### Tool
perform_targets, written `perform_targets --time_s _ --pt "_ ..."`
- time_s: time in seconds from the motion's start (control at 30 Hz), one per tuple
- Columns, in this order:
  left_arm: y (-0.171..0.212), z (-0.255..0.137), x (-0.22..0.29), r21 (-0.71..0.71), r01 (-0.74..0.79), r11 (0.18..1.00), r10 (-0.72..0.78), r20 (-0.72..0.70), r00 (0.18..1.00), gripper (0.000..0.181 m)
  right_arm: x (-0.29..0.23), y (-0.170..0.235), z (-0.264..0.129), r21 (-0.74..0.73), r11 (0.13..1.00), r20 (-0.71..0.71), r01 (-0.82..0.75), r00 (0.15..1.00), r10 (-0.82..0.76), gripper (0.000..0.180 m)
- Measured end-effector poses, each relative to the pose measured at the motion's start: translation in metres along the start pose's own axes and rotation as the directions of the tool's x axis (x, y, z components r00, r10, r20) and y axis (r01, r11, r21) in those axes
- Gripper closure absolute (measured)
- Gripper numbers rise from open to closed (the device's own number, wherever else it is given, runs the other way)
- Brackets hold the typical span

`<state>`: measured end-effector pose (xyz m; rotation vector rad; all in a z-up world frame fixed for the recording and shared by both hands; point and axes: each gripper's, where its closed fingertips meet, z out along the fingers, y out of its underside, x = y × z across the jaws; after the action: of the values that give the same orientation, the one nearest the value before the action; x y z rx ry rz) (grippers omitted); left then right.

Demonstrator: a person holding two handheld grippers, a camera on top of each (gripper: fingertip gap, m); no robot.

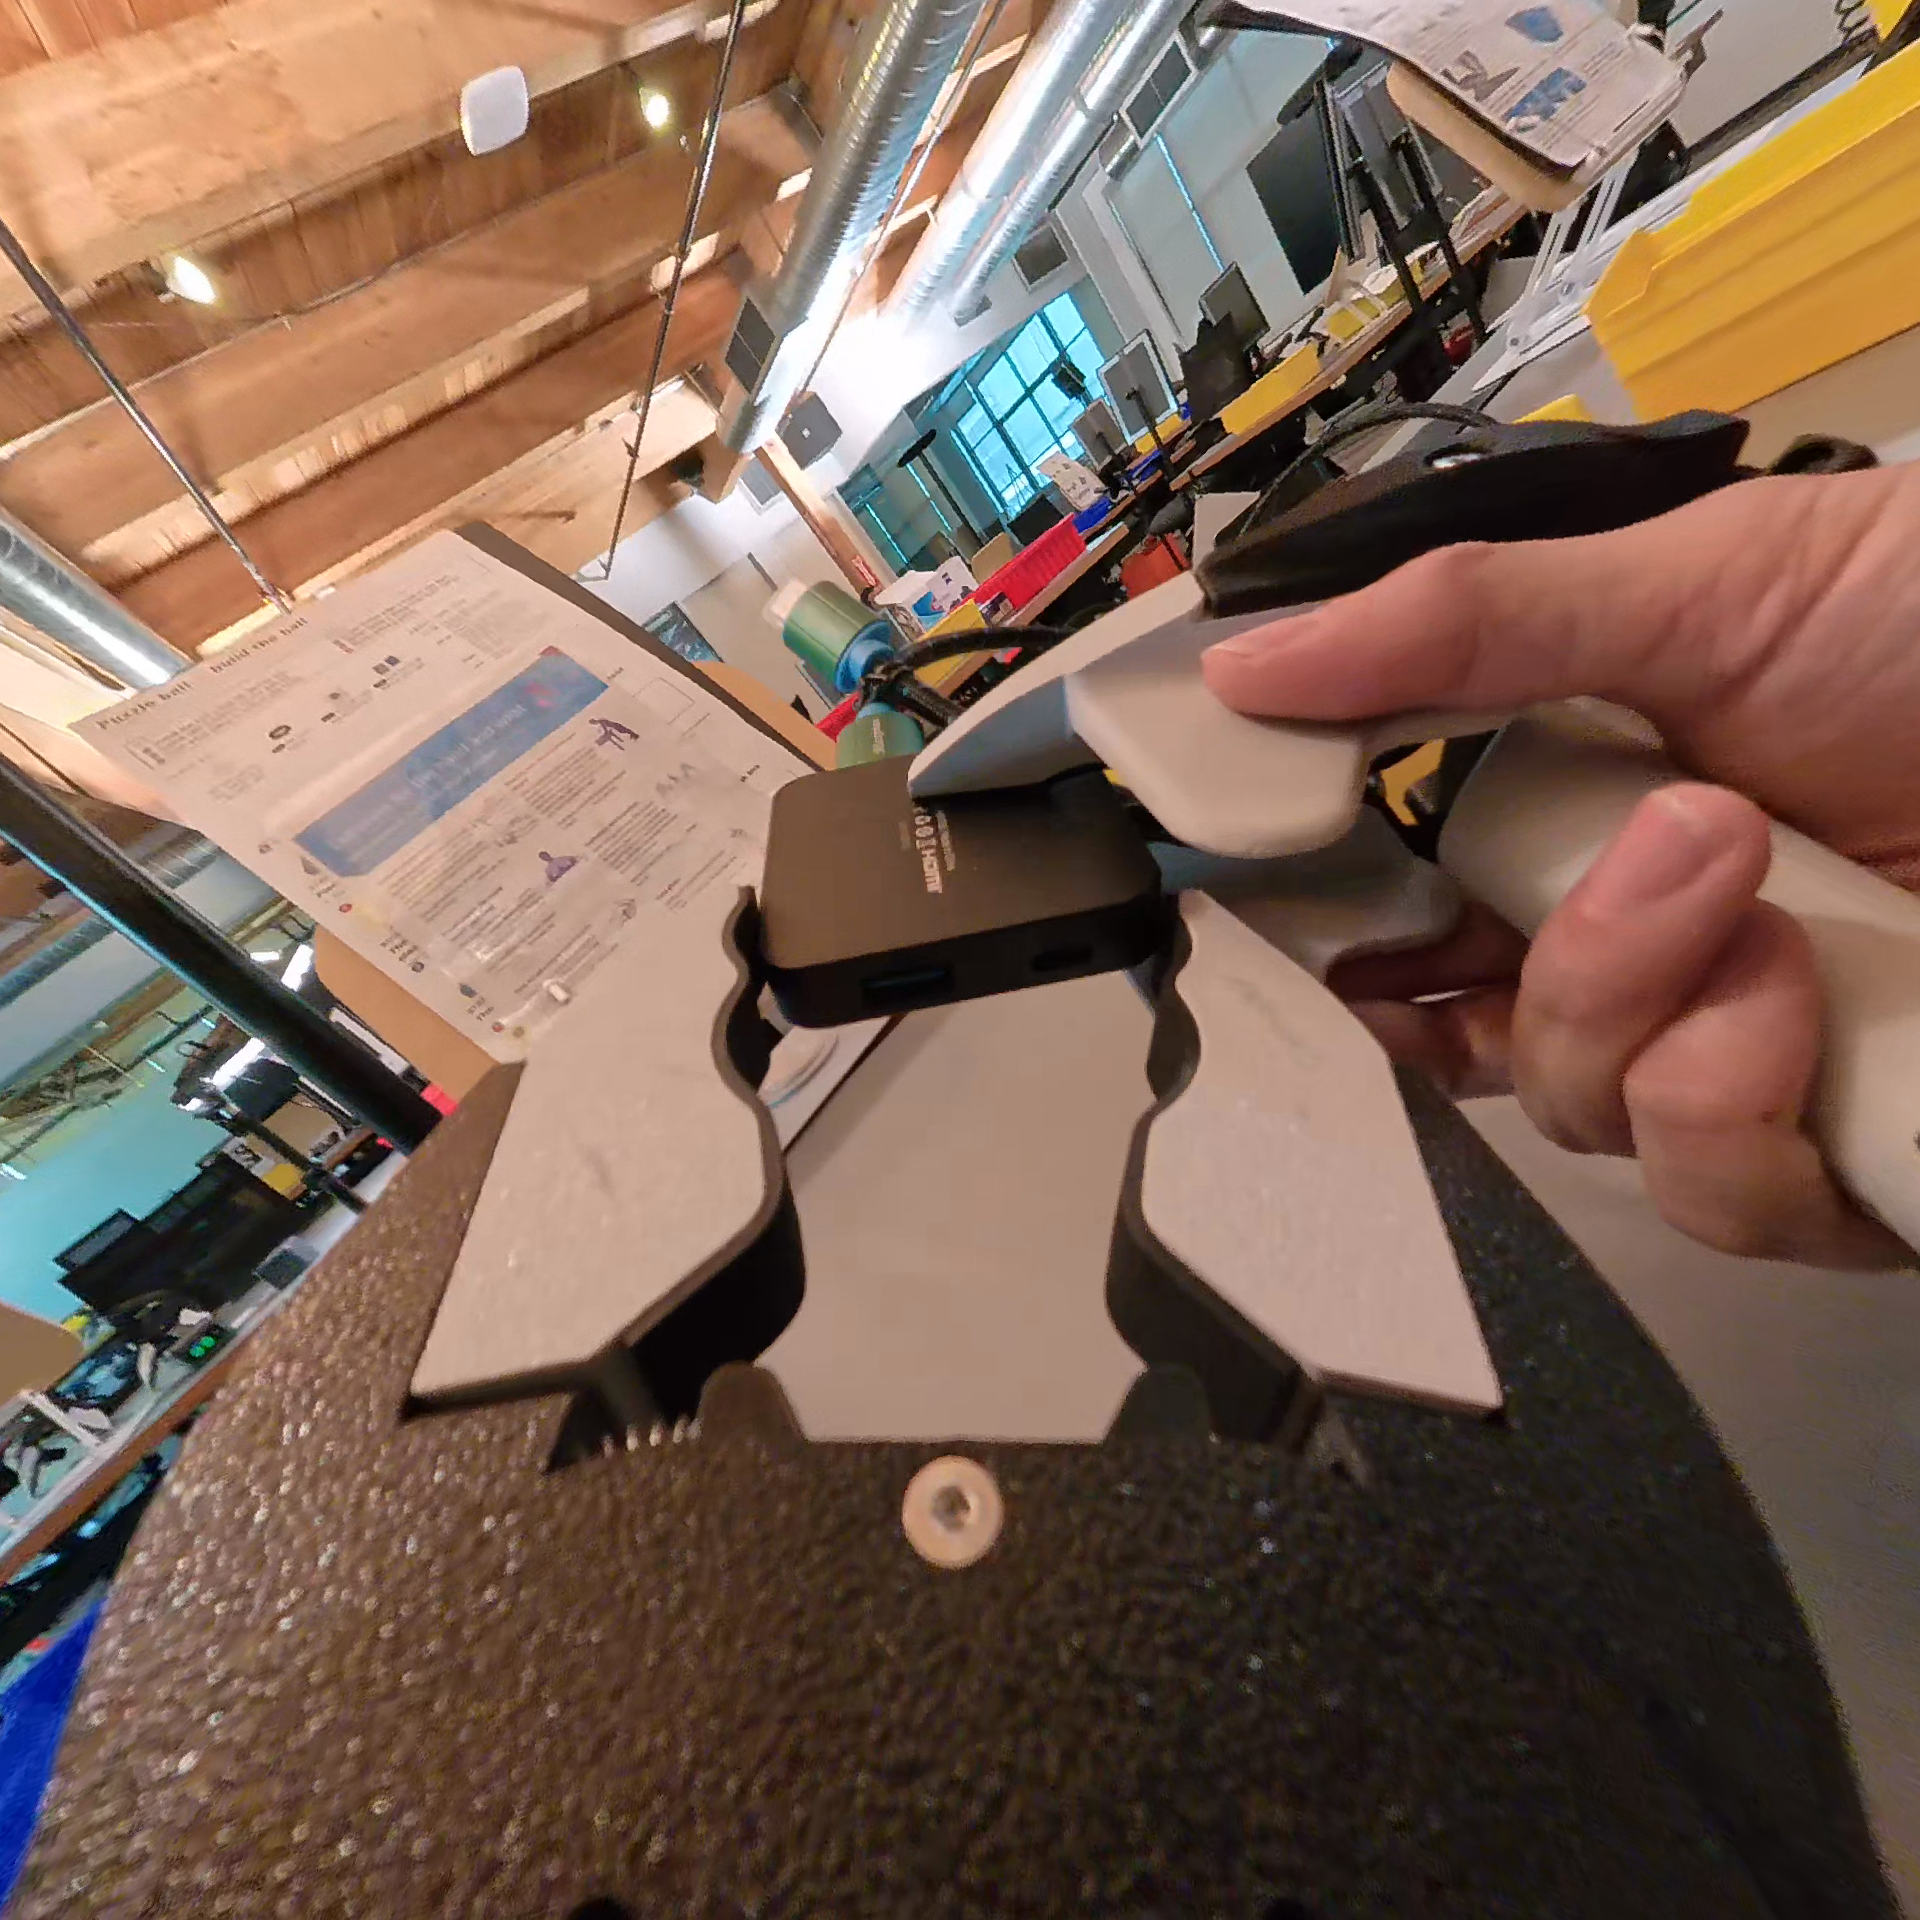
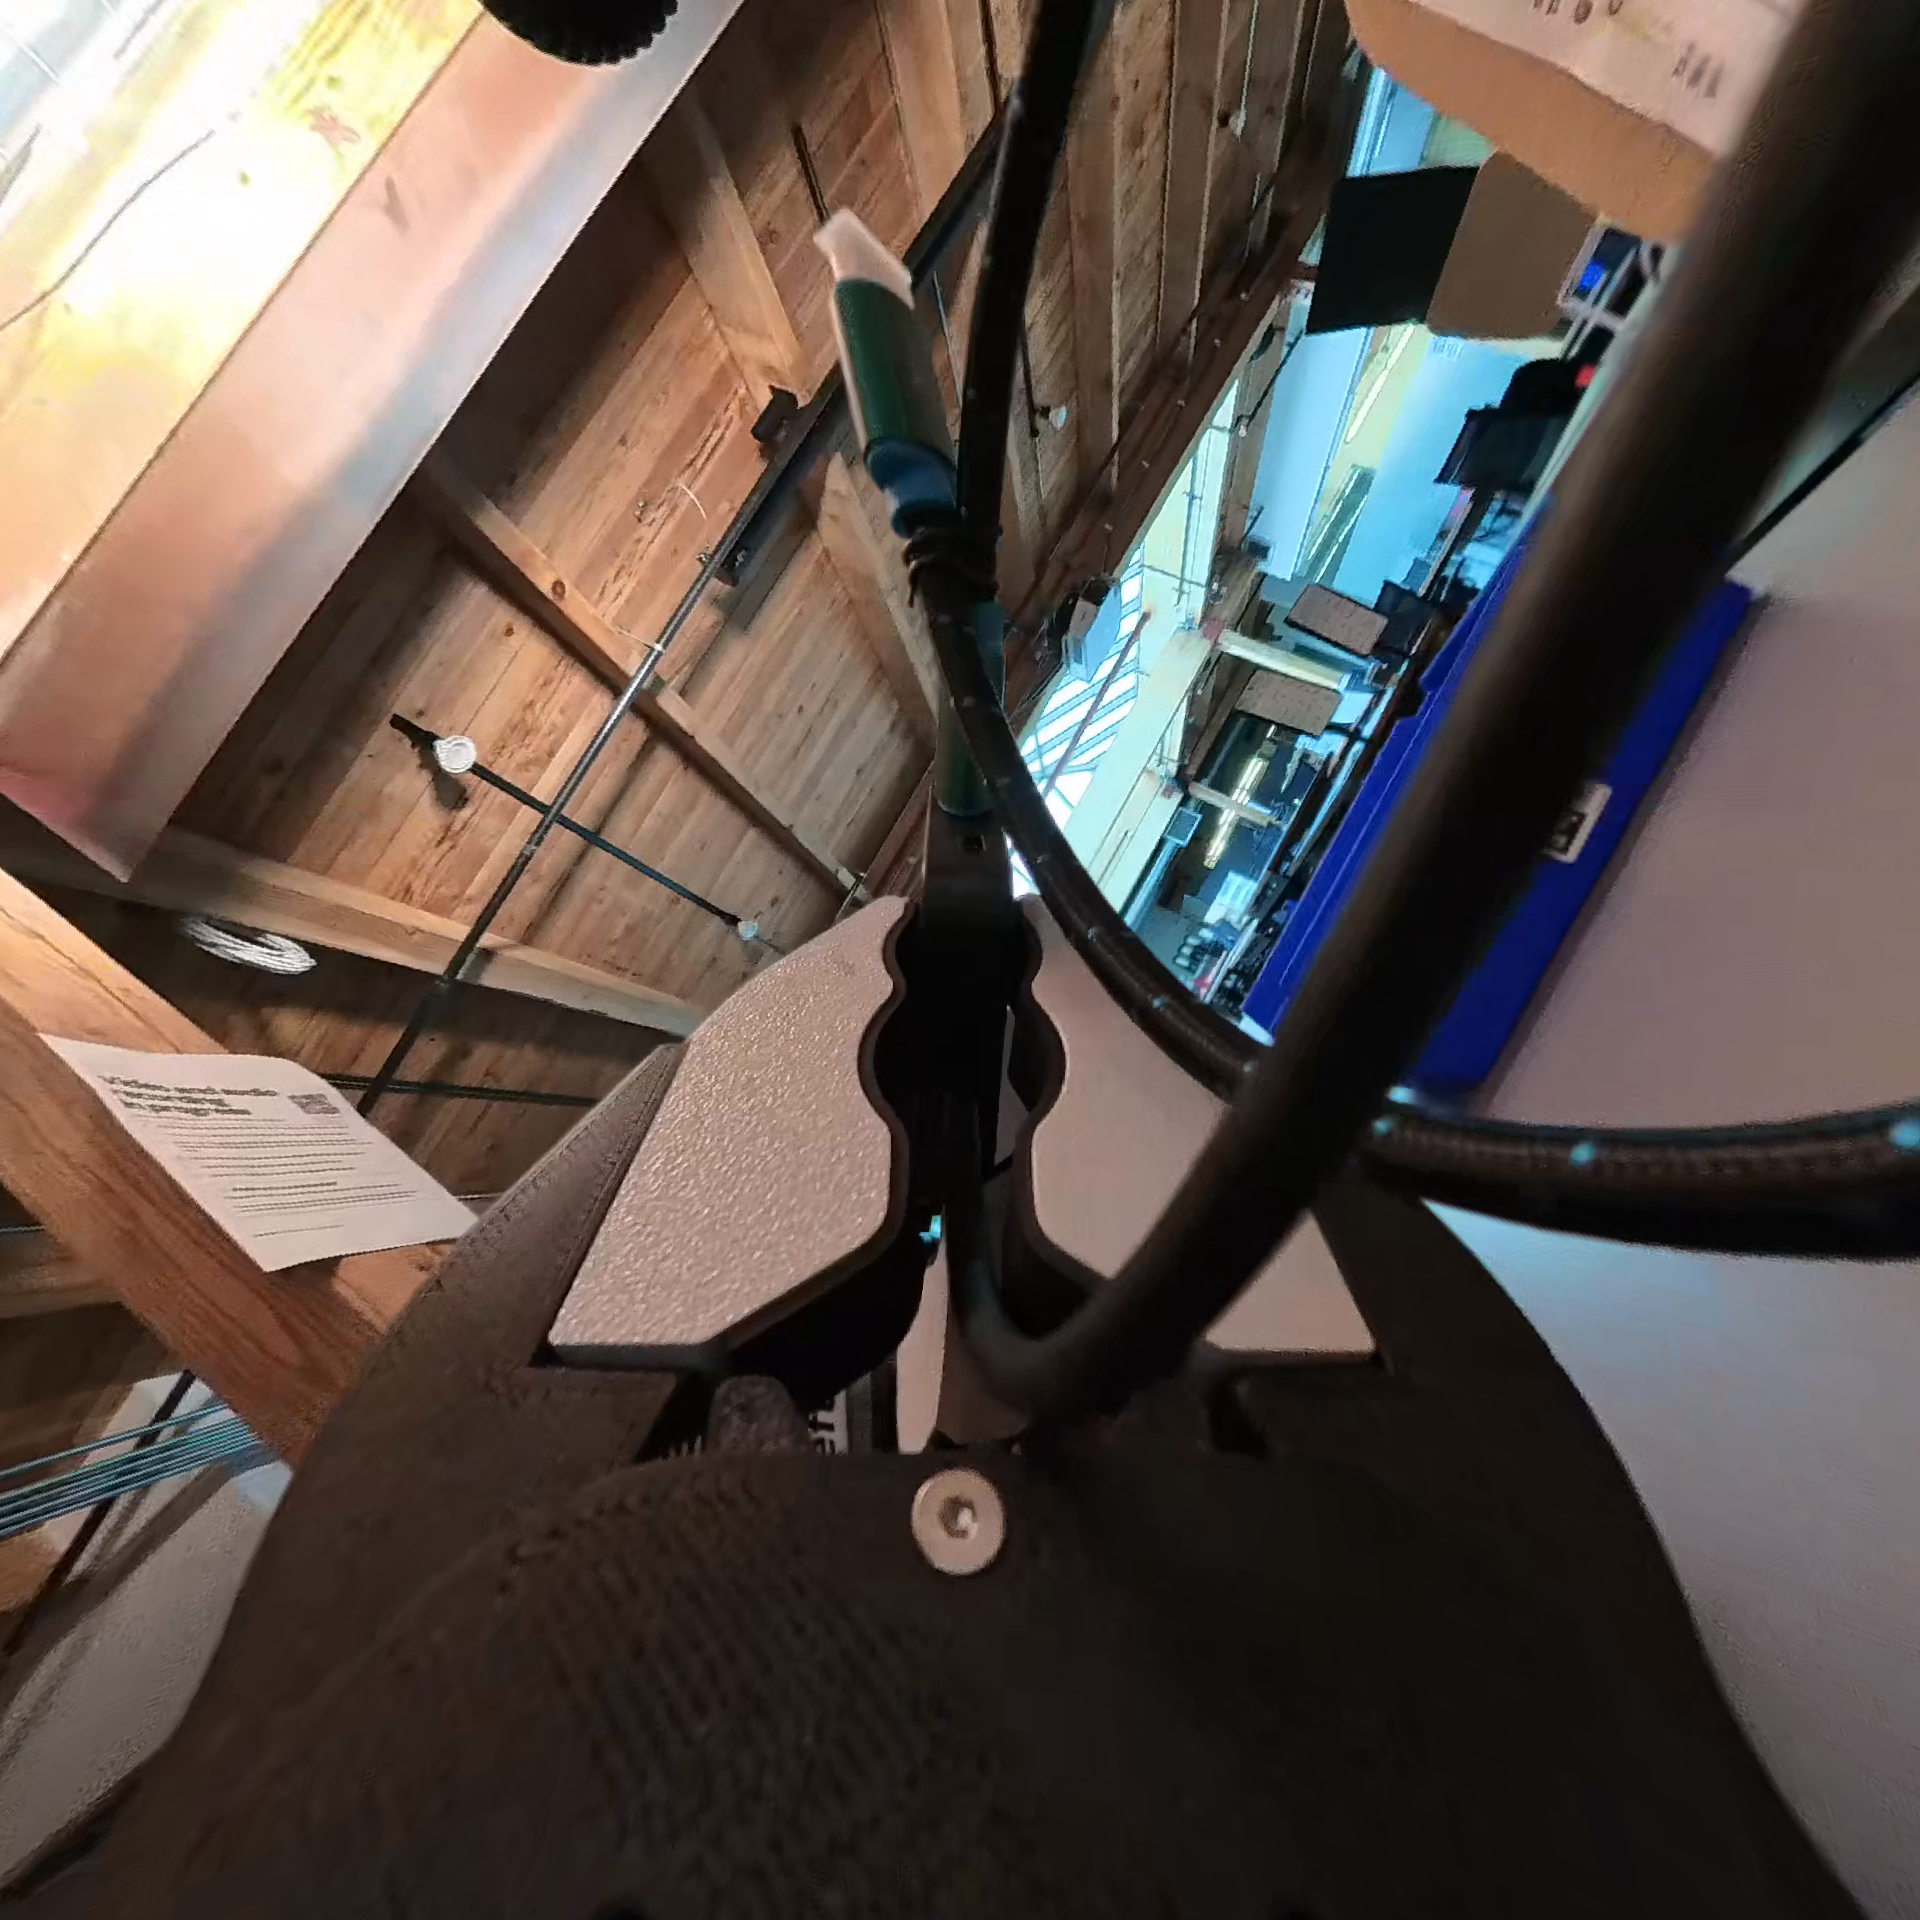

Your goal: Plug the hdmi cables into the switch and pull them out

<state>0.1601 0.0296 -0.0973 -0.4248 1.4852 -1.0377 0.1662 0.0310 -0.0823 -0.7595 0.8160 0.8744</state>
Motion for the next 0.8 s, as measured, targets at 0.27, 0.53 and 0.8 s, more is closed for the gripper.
perform_targets --time_s 0.27,0.53,0.8 --pt "0.017 0.006 0.011 -0.066 0.077 0.995 -0.080 -0.035 0.996 0.110 0.016 -0.004 -0.008 0.037 0.998 -0.076 0.045 0.996 -0.042 0.166" --pt "0.011 -0.001 -0.008 0.004 0.160 0.987 -0.160 -0.049 0.986 0.110 0.005 0.008 -0.002 -0.119 0.983 0.029 0.137 0.990 -0.135 0.149" --pt "0.014 -0.014 -0.034 0.068 0.381 0.922 -0.372 -0.113 0.921 0.110 0.008 0.029 0.003 -0.253 0.923 0.065 0.291 0.957 -0.284 0.125"
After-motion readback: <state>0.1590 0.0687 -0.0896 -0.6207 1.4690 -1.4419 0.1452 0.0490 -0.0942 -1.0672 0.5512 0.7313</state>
